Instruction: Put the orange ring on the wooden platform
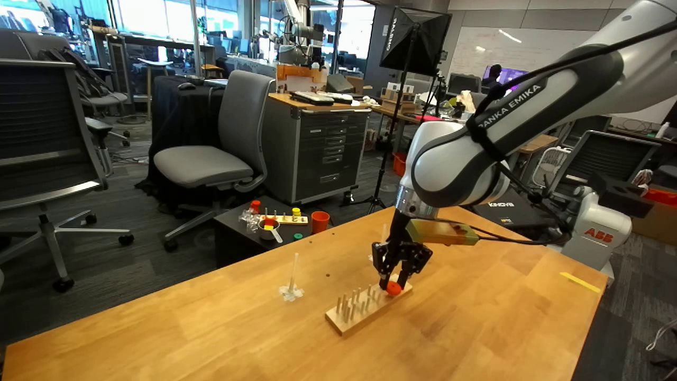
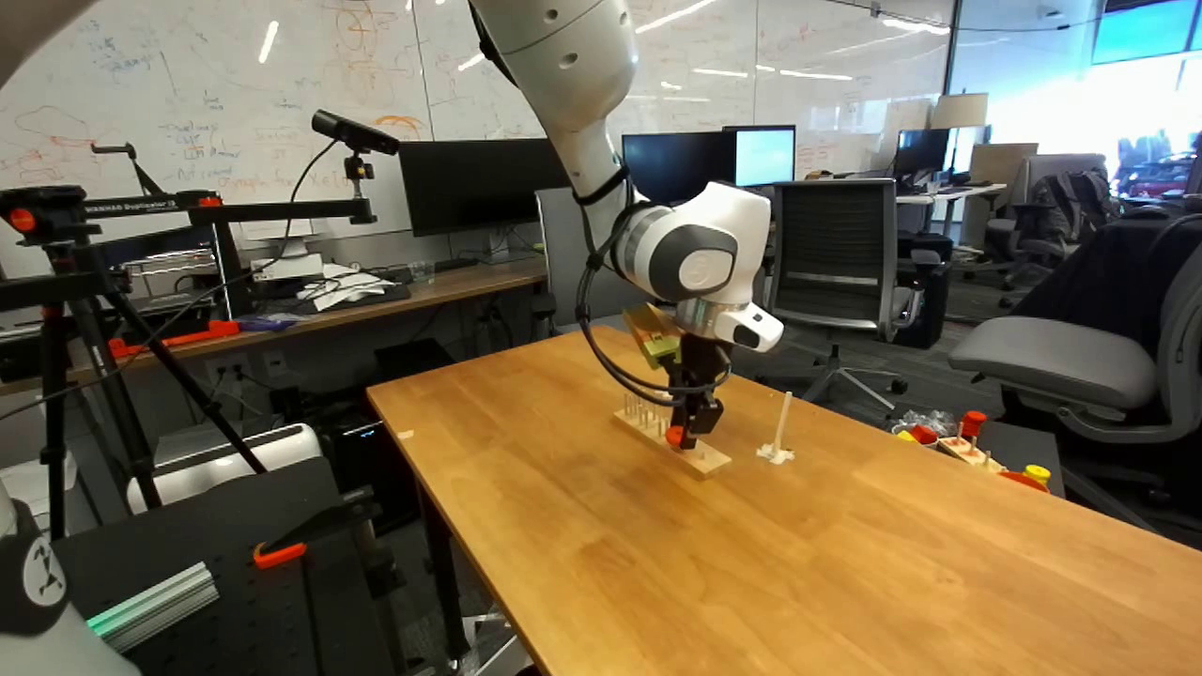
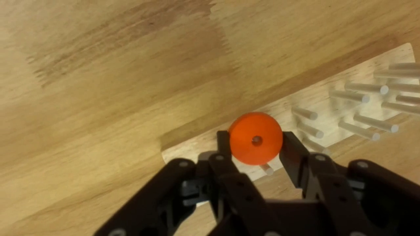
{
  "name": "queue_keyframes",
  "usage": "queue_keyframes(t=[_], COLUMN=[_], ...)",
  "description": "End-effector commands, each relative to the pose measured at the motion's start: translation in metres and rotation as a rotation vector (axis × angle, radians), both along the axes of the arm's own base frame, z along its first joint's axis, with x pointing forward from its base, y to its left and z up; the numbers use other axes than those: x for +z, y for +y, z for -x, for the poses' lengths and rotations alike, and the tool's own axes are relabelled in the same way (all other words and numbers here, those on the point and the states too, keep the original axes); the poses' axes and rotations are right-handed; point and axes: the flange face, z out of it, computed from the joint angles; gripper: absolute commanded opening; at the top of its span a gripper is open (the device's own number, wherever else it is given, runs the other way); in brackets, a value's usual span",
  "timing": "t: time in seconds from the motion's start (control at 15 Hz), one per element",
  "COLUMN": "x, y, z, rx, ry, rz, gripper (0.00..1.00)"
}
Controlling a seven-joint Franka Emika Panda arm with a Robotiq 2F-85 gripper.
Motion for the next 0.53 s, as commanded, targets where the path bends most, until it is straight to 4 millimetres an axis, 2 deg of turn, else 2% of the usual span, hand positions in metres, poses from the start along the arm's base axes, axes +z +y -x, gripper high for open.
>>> queue_keyframes(t=[0.0,0.27,0.33,0.47], x=[-0.011,-0.020,-0.021,-0.016], y=[-0.005,-0.007,-0.007,-0.005], z=[-0.003,-0.003,-0.002,-0.001], rx=[-0.022,-0.022,-0.024,-0.018], ry=[0.030,0.047,0.056,0.061], rz=[-0.003,-0.003,-0.003,0.001], gripper=[0.18,0.18,0.68,0.75])
